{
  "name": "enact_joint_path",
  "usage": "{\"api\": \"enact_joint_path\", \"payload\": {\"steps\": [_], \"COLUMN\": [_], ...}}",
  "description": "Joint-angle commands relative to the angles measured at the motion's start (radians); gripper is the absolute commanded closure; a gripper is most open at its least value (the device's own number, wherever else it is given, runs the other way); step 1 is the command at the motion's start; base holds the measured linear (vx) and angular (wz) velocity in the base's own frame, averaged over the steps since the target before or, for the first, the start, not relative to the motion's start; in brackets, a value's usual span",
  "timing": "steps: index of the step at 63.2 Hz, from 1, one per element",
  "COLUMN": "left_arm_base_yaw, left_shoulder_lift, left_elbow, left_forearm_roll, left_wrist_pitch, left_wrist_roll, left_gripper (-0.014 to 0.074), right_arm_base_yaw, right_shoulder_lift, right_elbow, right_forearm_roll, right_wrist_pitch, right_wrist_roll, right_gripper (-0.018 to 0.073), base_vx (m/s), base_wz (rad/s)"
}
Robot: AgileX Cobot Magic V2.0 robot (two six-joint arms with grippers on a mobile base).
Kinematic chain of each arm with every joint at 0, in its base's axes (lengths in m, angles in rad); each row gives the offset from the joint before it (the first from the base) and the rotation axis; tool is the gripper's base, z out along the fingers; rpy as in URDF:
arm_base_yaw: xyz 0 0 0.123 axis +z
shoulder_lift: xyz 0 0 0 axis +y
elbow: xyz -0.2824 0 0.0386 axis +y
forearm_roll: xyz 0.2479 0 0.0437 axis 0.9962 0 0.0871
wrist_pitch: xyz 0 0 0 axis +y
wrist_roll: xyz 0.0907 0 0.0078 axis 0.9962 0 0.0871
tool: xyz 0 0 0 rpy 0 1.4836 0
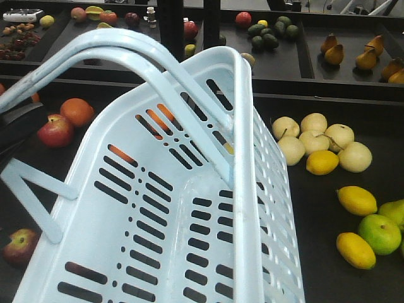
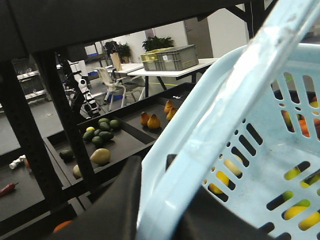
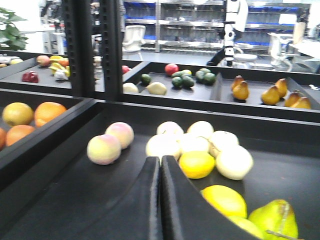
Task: Pick three apples into basket with both arms
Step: 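Hold the basket up with the left gripper while the base turns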
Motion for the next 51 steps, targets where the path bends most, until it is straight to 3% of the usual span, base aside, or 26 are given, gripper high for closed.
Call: {"api": "enact_joint_path", "payload": {"steps": [1, 51], "left_arm_base_yaw": [-0.004, -0.004], "left_shoulder_lift": [-0.002, -0.002], "left_elbow": [-0.029, -0.029], "left_forearm_roll": [0.019, 0.019], "left_wrist_pitch": [0.03, 0.03], "left_wrist_roll": [-0.024, -0.024], "left_gripper": [0.0602, 0.0602], "right_arm_base_yaw": [-0.005, -0.005], "right_shoulder_lift": [-0.012, -0.012], "right_elbow": [0.014, 0.014], "right_forearm_roll": [-0.009, -0.009], "right_wrist_pitch": [-0.071, -0.071], "right_wrist_roll": [-0.007, -0.007], "right_gripper": [0.0568, 0.0568], "base_vx": [-0.12, -0.09], "base_wz": [0.24, 0.33]}}
